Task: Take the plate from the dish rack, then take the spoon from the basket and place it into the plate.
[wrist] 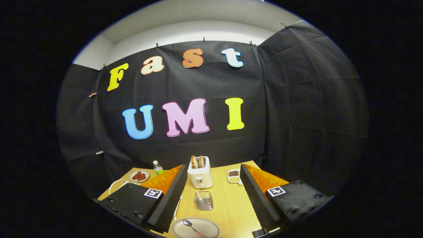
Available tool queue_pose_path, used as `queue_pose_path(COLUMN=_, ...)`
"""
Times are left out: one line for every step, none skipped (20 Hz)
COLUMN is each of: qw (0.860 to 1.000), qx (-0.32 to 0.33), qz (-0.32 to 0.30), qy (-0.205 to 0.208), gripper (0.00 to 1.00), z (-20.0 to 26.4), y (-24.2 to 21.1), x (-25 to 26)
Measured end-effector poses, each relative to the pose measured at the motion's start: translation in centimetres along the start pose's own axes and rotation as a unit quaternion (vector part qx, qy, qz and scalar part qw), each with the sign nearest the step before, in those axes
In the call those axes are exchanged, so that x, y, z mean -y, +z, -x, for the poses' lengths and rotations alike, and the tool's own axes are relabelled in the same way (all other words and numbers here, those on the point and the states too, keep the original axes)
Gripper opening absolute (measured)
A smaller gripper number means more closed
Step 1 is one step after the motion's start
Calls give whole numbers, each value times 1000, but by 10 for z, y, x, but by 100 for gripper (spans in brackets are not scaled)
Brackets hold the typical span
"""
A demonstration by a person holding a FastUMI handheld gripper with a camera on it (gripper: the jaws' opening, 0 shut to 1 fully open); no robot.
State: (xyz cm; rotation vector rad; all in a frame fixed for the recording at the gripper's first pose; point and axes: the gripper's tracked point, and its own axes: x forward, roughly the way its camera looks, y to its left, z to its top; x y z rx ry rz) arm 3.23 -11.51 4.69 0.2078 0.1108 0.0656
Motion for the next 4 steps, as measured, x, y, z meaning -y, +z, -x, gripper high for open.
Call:
queue_pose_path(qw=1000, qx=-1, qz=-6, qy=-4, gripper=99, z=-2, y=-1, x=2)
queue_pose_path(qw=1000, qx=-3, qz=-10, qy=-7, gripper=99, z=-2, y=-2, x=4)
queue_pose_path(qw=1000, qx=-5, qz=-13, qy=-11, gripper=99, z=-3, y=-3, x=5)
queue_pose_path(qw=1000, qx=-5, qz=-16, qy=-14, gripper=99, z=-3, y=-5, x=6)
